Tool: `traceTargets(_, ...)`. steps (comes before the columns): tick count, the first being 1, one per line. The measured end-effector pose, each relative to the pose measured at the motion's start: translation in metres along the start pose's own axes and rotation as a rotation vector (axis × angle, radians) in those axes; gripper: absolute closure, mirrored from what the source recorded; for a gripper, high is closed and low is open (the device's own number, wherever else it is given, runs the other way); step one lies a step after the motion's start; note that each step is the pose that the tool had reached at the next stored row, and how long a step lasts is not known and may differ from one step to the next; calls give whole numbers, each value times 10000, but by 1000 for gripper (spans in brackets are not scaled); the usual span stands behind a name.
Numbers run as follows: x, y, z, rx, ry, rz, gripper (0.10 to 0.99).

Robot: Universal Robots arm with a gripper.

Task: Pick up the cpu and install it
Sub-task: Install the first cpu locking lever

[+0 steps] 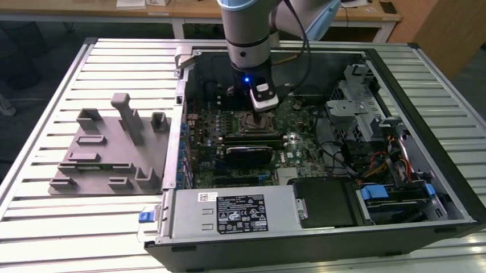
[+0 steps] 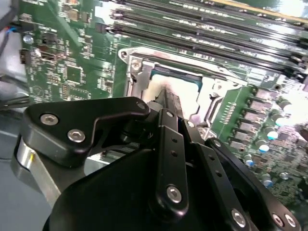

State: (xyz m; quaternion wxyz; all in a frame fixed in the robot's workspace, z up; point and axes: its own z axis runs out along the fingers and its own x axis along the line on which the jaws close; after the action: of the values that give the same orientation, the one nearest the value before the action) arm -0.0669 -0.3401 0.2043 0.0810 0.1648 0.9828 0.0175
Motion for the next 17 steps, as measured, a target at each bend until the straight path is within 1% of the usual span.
traceTargets(1,-2,1,2,54,163,2,980)
traceTargets(2,-3,1,1,75,217,1,980)
traceTargets(7,-3,1,1,83,239,2,980)
traceTargets(9,-7,3,-25,81,238,2,980)
traceTargets(11,-17,7,-88,81,239,2,980)
traceTargets(15,-41,16,-245,82,239,2,980)
traceTargets(16,-45,18,-268,83,239,2,980)
traceTargets(17,-46,18,-273,83,239,1,980)
